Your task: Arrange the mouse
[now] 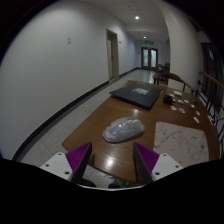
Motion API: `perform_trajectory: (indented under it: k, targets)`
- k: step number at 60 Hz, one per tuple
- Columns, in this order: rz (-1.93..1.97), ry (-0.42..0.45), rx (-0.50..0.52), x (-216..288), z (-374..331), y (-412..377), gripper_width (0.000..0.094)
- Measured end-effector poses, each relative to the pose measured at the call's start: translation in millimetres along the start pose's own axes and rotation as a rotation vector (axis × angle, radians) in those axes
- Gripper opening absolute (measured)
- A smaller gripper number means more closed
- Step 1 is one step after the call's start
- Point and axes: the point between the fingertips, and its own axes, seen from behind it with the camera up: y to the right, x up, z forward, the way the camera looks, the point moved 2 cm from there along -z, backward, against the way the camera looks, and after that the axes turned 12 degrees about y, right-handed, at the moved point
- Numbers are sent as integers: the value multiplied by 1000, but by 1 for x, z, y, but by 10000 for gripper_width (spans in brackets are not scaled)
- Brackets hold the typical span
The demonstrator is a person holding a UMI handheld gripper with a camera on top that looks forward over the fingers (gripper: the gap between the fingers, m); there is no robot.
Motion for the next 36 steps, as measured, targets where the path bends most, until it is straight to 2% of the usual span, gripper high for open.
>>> perform_trajectory:
  k: [4, 7, 22, 27, 29, 30, 36]
  targets:
    - [12, -43, -28, -10, 28, -5, 850]
    - [10, -9, -54, 1, 41, 5, 838]
    - [46, -62, -157, 20, 104, 10, 856]
    - [49, -49, -195, 25, 116, 17, 494]
    - [45, -47, -187, 26, 118, 16, 477]
    - [26, -52, -176, 26, 118, 15, 441]
    - [22, -68, -48, 30, 112, -2, 351]
